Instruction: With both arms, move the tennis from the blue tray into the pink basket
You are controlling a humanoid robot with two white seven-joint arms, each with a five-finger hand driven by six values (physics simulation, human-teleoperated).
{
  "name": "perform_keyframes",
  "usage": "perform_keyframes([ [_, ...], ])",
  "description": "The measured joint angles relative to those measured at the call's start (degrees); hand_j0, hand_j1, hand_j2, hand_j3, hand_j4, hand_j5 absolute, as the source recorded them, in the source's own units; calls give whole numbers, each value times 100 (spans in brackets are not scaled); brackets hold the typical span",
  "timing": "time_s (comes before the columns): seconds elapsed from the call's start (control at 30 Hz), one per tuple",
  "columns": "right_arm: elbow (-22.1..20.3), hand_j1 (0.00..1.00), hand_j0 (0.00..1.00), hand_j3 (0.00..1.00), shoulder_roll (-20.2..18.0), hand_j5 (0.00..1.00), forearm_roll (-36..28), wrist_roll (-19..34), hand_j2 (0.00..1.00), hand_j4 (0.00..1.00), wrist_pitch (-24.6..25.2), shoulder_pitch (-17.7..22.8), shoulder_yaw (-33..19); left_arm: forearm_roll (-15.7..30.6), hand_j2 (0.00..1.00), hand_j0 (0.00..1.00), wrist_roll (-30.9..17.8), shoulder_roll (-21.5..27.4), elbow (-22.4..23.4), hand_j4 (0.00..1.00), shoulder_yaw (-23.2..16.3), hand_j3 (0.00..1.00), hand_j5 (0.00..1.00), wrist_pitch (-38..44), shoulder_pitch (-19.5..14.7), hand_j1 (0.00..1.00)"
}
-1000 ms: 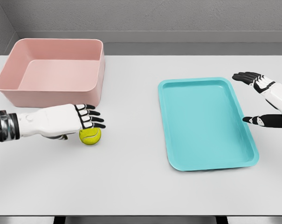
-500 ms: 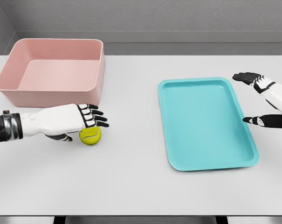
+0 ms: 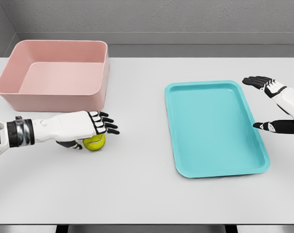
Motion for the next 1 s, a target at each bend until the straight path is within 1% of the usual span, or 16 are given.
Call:
perform_keyframes([
  [0.43,-6,100,100,100,0,100,0,0,100,100,0,9,0,-13,100,100,0,-27,-26,100,-97,100,100,0,18,100],
  [0.5,-5,100,100,100,0,100,0,0,100,100,0,9,0,-26,91,91,-3,-27,-15,91,-118,91,91,0,18,91],
  [0.53,-4,100,100,100,0,100,0,0,100,100,0,9,0,-33,90,90,-5,-27,-8,90,-124,90,90,0,18,90],
  [0.93,1,100,100,100,0,100,0,0,100,100,0,18,-1,-17,89,89,-8,-13,224,89,-151,89,89,0,26,89],
  [1.0,7,100,100,100,0,100,0,0,100,100,0,18,-3,-20,82,82,-8,-9,231,82,-157,82,82,0,26,82],
])
